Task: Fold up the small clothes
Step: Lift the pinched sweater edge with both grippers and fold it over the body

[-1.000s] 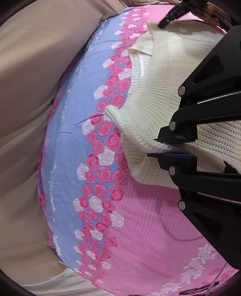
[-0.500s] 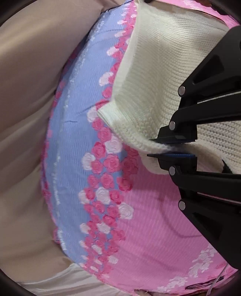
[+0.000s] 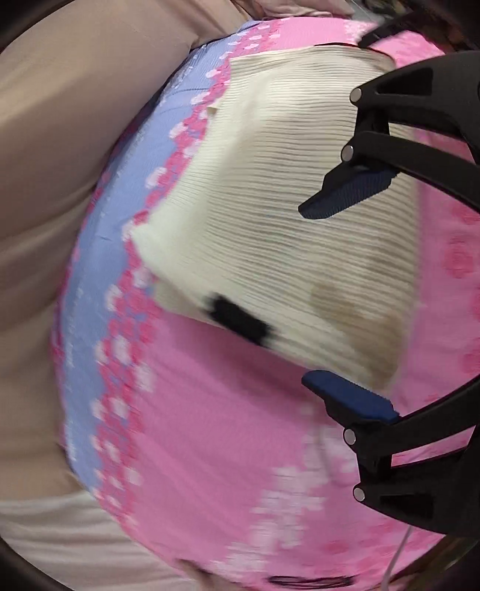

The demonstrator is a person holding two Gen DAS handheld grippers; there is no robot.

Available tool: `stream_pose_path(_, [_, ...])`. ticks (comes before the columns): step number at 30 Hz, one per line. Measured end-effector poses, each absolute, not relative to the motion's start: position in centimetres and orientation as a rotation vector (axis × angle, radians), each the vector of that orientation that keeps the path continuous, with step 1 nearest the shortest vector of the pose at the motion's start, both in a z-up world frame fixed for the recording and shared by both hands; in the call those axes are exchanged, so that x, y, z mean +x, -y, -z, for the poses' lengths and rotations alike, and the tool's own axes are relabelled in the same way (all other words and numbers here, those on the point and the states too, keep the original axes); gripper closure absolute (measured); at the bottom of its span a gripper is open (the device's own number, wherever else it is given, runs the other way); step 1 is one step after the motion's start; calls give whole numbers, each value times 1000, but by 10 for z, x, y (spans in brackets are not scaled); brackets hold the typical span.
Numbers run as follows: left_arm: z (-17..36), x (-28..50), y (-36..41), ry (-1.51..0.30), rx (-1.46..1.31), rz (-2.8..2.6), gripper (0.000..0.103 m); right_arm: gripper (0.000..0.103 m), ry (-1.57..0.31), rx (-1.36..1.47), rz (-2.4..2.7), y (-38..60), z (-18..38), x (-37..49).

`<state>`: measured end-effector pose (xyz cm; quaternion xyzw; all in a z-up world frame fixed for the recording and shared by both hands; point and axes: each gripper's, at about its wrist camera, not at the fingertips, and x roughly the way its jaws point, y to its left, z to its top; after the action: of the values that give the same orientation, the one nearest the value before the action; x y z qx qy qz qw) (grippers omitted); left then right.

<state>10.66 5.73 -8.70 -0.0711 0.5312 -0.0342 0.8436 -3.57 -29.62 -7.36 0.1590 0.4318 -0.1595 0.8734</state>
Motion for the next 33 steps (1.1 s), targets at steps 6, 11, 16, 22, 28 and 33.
stream_pose_path(6, [115,58,-72,-1192,-241,32,21,46,-1035,472,315,273,117,-106])
stream_pose_path(11, [131,66,-81,-1199,-380,10,21,46,-1008,541,262,265,127,-96])
stream_pose_path(16, [142,88,-84,-1212,-467,4,21,43,-981,684,242,272,139,-70])
stream_pose_path(22, [139,99,-86,-1253,-518,22,50,52,-929,798,282,284,137,-55])
stream_pose_path(28, [104,83,-84,-1239,-463,98,91,92,-893,772,270,286,115,-54])
stream_pose_path(33, [65,53,-83,-1237,-404,170,93,95,-824,681,257,282,67,-83])
